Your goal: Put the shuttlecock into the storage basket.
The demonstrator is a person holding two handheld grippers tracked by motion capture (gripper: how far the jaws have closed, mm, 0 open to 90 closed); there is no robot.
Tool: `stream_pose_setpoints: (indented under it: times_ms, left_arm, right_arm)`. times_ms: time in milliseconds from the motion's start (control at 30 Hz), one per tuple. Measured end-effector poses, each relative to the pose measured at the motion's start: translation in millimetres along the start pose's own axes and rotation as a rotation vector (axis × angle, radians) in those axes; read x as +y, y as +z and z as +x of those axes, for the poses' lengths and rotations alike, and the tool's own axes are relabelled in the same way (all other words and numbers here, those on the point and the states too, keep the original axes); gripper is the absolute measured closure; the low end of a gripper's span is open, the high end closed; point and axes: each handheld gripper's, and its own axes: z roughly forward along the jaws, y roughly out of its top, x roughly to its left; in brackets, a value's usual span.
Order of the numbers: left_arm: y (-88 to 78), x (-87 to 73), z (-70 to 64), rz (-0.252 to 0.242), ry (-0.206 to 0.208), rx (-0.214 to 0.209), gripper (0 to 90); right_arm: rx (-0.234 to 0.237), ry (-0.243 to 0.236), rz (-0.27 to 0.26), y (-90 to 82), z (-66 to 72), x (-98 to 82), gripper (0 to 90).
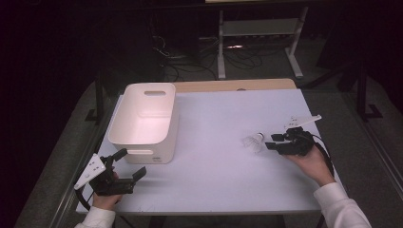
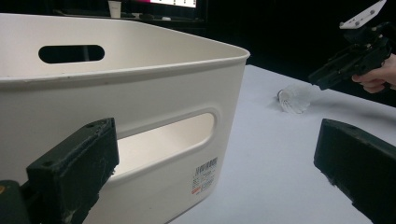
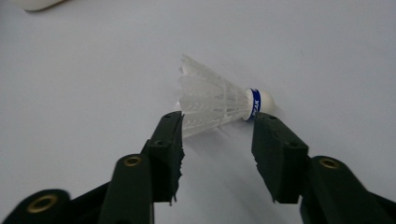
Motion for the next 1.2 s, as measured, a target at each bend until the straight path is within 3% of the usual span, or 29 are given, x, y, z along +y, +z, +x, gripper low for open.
stream_pose_setpoints:
  times_ms: [33, 67, 100, 133, 167, 233, 533, 833, 1200]
  left_arm:
    - [0.1, 0.0, 0.2, -0.001, 0.001, -0.001, 0.0]
    - [0.1, 0.0, 0.2, -0.001, 0.001, -0.001, 0.0]
    - [0.1, 0.0, 0.1, -0.001, 0.000, 0.000, 0.0]
    - [0.0, 0.0, 0.1, 0.000, 0.001, 0.000, 0.0]
    - [-0.1, 0.0, 0.1, 0.000, 0.001, -0.001, 0.0]
    - [-0.1, 0.0, 0.1, 0.000, 0.001, 0.000, 0.0]
    - [-0.2, 0.1, 0.3, -0.001, 0.003, 0.000, 0.0]
    - [-0.3, 0.1, 0.2, -0.001, 0.003, 0.000, 0.0]
    - [-0.6, 0.2, 0.3, 0.003, 0.006, -0.004, 0.0]
  right_arm:
    - [-0.008, 0.015, 0.026, 2.4, 0.2, -0.2, 59.9]
    - [-0.008, 0.015, 0.026, 2.4, 0.2, -0.2, 59.9]
    - [-0.004, 0.009, 0.044, 5.3, -0.2, -0.6, 66.6]
    - [-0.004, 0.009, 0.044, 5.3, -0.2, -0.6, 66.6]
    - [0.000, 0.008, 0.062, 8.2, 0.7, -0.6, 73.3]
    - [-0.003, 0.005, 0.078, 10.5, 1.4, 0.0, 77.8]
    - [0.005, 0.003, 0.105, 19.8, 1.0, 0.4, 87.0]
    - [0.010, 0.013, 0.132, 27.6, 1.8, -0.1, 88.5]
    - [0.014, 0.005, 0.120, 35.6, 1.6, 0.8, 86.8]
